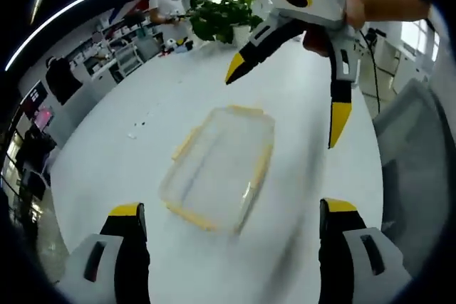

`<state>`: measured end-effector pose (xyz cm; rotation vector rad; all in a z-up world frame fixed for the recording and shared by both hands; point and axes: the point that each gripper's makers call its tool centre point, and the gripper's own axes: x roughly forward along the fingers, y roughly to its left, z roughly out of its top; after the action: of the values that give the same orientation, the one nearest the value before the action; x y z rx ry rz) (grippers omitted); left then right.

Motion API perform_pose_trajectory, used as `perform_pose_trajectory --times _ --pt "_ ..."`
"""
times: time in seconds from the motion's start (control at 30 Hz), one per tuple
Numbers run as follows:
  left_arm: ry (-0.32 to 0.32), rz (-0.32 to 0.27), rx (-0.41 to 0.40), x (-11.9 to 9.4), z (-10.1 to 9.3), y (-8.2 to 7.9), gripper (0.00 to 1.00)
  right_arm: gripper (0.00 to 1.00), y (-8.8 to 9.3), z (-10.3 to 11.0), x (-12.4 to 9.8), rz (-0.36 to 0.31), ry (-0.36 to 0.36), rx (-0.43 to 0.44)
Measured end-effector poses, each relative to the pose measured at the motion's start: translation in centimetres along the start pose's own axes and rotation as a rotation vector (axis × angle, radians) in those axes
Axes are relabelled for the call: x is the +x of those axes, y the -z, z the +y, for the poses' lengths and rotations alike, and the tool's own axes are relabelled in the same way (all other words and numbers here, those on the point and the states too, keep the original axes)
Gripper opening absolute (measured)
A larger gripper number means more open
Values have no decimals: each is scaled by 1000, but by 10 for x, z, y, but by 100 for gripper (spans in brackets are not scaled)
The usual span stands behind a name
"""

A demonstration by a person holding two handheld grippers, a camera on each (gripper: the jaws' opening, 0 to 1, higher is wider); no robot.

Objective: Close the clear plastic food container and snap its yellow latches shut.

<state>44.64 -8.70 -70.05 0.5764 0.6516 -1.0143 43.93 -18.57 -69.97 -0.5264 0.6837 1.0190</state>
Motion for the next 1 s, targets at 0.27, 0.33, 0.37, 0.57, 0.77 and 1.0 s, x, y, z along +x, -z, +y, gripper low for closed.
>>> perform_pose_trajectory --times 0.27,0.33,0.37,0.57,0.77,1.0 --pt "-66 -42 -17 -22 -7 -3 99 99 2 11 -22 -38 49 38" --pt "-81 -59 -32 -28 -10 -4 99 99 2 17 -28 -48 48 44" --pt "-83 -61 -25 -31 -13 -4 99 99 1 19 -29 -57 51 44" --pt "-105 -82 -57 -48 -27 2 99 99 0 26 -47 -100 95 80" --pt "-144 -125 -110 -69 -40 7 99 96 7 36 -72 -192 170 172" --pt "-187 -153 -154 -92 -57 22 99 94 27 68 -89 -185 189 188"
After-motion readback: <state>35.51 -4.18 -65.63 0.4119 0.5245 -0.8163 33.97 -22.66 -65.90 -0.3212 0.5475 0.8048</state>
